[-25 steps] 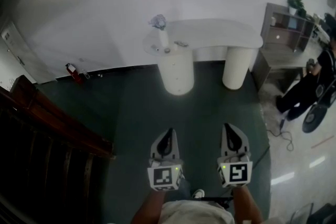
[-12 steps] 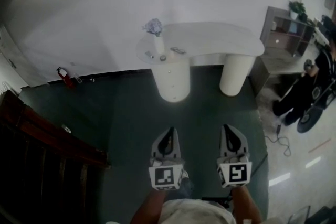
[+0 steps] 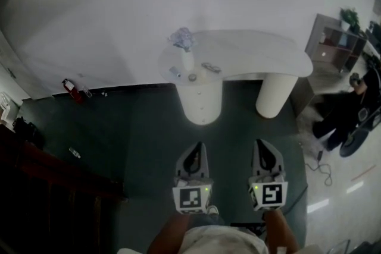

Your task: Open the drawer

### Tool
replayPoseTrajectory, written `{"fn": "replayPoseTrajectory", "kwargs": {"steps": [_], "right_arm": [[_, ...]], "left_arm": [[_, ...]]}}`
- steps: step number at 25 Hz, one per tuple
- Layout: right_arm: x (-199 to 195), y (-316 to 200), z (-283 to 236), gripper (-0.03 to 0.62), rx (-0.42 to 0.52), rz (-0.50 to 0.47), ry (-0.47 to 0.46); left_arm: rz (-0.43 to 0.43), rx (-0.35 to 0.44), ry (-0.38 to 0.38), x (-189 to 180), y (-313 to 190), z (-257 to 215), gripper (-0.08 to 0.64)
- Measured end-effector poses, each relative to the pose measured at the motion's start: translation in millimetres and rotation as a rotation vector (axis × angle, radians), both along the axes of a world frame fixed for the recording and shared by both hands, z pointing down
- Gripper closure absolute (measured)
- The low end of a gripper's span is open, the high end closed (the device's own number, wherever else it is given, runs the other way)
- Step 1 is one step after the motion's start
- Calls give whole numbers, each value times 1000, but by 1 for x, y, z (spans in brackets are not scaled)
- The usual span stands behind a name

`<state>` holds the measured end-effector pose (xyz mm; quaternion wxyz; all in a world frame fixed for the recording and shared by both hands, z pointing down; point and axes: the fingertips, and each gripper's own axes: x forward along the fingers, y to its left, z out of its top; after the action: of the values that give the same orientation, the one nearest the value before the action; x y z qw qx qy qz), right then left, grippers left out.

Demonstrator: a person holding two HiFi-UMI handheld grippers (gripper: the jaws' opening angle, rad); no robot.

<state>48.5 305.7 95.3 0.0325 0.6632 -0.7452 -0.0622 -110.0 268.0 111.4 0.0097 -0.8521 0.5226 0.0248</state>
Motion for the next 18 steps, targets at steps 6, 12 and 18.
{"fn": "replayPoseTrajectory", "kwargs": {"steps": [6, 12, 18], "right_arm": [[1, -47, 6, 589, -17, 26, -13], [6, -81, 10, 589, -14, 29, -16], [29, -125, 13, 589, -11, 21, -29]], "left_arm": [[13, 1, -1, -2, -51, 3, 557], [9, 1, -14, 3, -83, 12, 557], [-18, -6, -11, 22, -124, 15, 557]]}}
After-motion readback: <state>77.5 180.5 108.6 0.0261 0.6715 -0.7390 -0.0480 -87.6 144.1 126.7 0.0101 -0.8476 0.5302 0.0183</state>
